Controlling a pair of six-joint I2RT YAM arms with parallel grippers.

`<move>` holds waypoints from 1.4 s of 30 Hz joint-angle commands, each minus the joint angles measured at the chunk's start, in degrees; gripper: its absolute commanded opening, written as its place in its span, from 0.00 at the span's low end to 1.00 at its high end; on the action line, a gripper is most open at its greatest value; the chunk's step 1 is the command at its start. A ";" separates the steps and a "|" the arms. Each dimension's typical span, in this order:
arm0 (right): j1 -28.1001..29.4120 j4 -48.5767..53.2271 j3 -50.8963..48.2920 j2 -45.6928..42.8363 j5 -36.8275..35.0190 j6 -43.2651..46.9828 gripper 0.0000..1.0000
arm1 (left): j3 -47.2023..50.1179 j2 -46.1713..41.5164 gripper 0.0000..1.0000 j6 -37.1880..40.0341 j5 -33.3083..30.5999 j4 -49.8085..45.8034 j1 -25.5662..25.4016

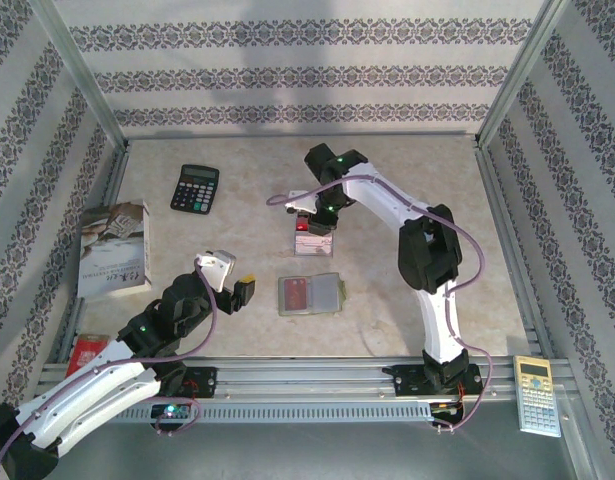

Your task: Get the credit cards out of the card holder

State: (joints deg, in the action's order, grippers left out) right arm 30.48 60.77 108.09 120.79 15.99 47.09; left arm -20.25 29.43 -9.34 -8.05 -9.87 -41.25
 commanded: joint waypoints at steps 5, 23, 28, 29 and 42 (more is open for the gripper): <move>-0.42 -2.62 -1.66 -11.00 -1.19 -16.65 0.27 | -0.84 -0.01 0.76 -4.91 -2.26 1.85 -0.45; 7.39 -12.50 -31.34 -38.74 -13.43 -57.73 0.80 | -3.94 6.01 0.82 -30.74 -0.92 -7.74 3.04; 14.20 -12.06 -34.81 -39.11 -18.08 -62.46 0.84 | -1.45 6.87 0.81 -39.75 10.69 -5.11 11.21; 15.50 -11.88 -35.03 -38.55 -19.41 -62.93 0.85 | -0.75 6.82 0.80 -41.07 13.56 -4.02 13.32; 24.27 -16.29 -36.39 -27.26 -18.98 -67.44 0.82 | 4.78 15.00 0.43 -46.87 38.18 7.45 26.14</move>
State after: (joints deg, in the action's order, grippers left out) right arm 54.19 46.48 72.84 92.05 -3.68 -18.13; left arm -15.29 43.42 -55.29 24.60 -6.37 -15.84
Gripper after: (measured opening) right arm 0.828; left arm 0.438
